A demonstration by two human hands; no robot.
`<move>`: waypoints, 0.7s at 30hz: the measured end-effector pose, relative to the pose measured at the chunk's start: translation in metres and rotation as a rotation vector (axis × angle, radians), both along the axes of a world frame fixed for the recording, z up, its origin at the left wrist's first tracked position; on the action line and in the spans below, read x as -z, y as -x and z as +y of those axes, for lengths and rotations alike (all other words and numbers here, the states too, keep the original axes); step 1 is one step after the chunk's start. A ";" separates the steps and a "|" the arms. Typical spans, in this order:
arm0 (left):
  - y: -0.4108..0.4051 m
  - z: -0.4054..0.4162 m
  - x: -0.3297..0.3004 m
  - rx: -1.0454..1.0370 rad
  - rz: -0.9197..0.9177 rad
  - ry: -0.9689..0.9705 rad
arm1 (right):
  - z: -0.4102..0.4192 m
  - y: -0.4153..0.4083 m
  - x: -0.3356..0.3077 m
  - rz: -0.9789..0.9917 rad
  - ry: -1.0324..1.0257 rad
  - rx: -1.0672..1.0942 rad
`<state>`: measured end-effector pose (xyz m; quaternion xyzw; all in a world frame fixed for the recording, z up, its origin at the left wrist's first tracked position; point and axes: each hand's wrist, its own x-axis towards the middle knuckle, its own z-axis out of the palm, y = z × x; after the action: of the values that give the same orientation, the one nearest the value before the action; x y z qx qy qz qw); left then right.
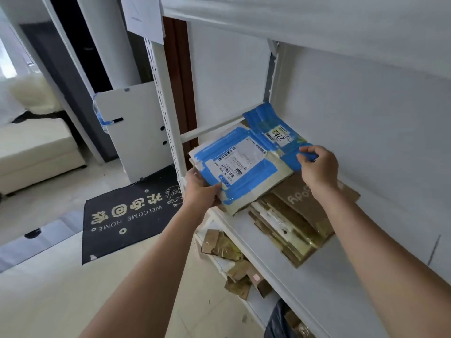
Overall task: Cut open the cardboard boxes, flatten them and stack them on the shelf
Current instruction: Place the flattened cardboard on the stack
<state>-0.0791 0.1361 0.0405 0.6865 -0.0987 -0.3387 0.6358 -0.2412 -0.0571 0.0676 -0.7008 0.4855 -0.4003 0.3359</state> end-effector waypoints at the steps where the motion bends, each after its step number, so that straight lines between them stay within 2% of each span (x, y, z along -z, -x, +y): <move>1: -0.009 -0.011 0.001 -0.012 -0.010 0.015 | -0.012 -0.013 0.000 0.035 -0.011 -0.016; 5: -0.039 -0.051 0.010 -0.021 -0.031 0.000 | -0.050 -0.058 0.001 0.087 -0.122 -0.058; 10: -0.075 -0.095 0.037 0.034 -0.038 -0.109 | -0.075 -0.095 0.018 0.320 -0.089 -0.042; 12: -0.088 -0.106 0.050 0.094 -0.116 -0.167 | -0.082 -0.106 0.031 0.421 -0.106 -0.017; 14: -0.097 -0.112 0.061 0.173 -0.326 -0.282 | -0.088 -0.118 0.045 0.501 -0.142 0.000; 16: -0.107 -0.112 0.071 0.264 -0.666 -0.454 | -0.092 -0.130 0.055 0.586 -0.188 0.029; 18: -0.120 -0.115 0.079 0.364 -1.020 -0.530 | -0.093 -0.140 0.060 0.747 -0.219 0.060; 19: -0.127 -0.117 0.082 0.449 -1.123 -0.521 | -0.092 -0.144 0.061 0.833 -0.230 0.059; 21: -0.138 -0.124 0.086 0.674 -1.184 -0.481 | -0.091 -0.153 0.064 0.972 -0.220 -0.009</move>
<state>0.0590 0.0119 -0.0452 0.8081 -0.5557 -0.0998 0.1678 -0.0885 -0.1484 0.0041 -0.7689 0.6223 0.0274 0.1444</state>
